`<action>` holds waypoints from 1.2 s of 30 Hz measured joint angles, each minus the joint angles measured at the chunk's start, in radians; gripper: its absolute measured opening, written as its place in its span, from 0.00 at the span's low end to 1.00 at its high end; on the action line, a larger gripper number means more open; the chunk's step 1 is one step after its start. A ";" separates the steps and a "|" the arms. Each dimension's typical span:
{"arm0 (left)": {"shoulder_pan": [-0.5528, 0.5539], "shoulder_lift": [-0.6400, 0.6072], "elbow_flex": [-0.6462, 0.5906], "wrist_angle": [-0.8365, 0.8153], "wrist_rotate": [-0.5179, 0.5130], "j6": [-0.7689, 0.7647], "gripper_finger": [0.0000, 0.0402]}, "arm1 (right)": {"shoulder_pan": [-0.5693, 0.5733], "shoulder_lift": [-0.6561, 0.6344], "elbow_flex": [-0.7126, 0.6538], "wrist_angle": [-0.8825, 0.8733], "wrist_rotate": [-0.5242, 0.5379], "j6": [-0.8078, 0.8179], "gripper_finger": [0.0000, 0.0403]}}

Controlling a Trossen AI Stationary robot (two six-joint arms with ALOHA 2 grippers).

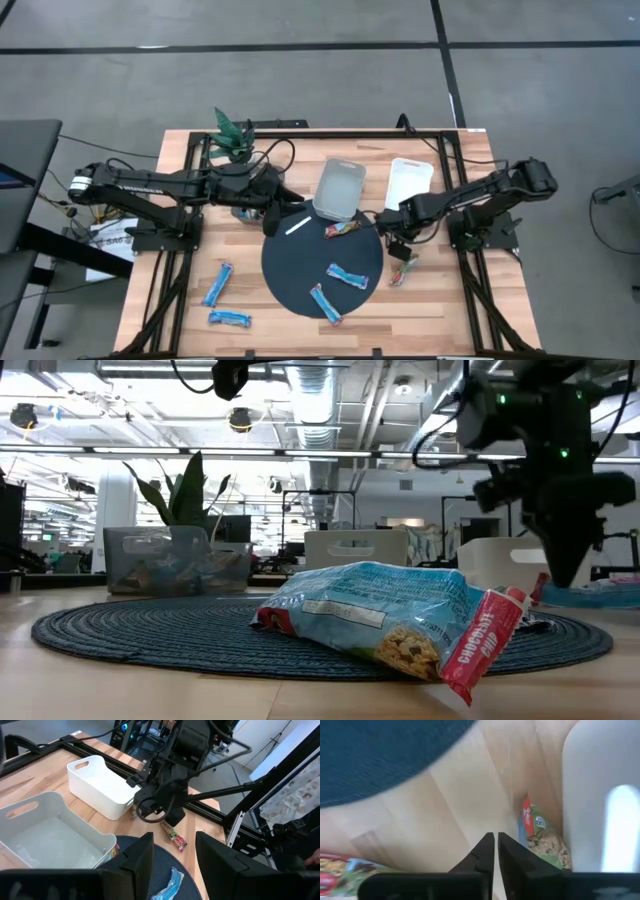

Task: Pick and place Granola Bars by type
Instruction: Put the red granola bar into the white bin

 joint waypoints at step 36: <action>-0.001 0.000 0.000 -0.003 0.001 0.034 0.35 | 0.104 -0.062 0.135 -0.273 0.090 0.224 0.48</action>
